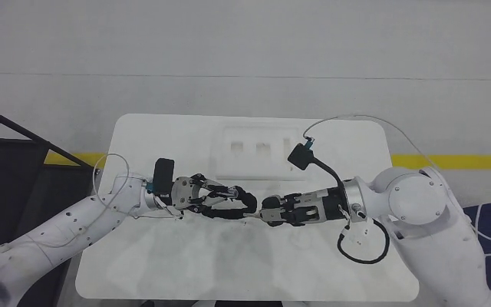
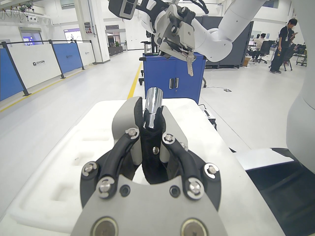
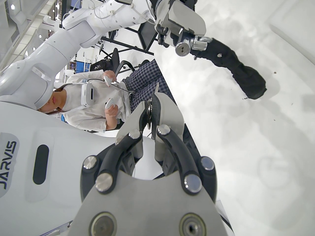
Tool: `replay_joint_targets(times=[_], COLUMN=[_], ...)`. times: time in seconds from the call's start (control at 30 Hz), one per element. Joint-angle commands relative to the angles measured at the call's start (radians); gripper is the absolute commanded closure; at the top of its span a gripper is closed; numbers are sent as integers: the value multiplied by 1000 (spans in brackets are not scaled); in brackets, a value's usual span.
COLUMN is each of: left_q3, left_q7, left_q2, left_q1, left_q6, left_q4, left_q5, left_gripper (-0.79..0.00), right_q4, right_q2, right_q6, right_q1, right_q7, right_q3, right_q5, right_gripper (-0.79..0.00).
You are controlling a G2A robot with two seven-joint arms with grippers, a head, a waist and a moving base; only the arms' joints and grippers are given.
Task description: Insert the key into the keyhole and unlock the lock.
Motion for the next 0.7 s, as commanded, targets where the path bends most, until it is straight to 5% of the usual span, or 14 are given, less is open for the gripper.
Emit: replay_joint_targets(times=[0.0,0.4,0.67], left_q3=[0,-67,0], left_q7=[0,14,80], left_q2=[0,3,19], left_q1=[0,-19,-80], left_q6=[0,14,80], left_q4=[0,19,10], left_q5=[0,176,281], left_gripper=[0,0,0], right_q4=[0,-34,-44], right_q2=[0,17,23], right_q6=[0,-16,-67], right_q1=[0,-47,-92], right_q7=[0,-2,-79], right_q3=[0,31,40], right_q5=[0,-34,-78], right_gripper=[0,0,0])
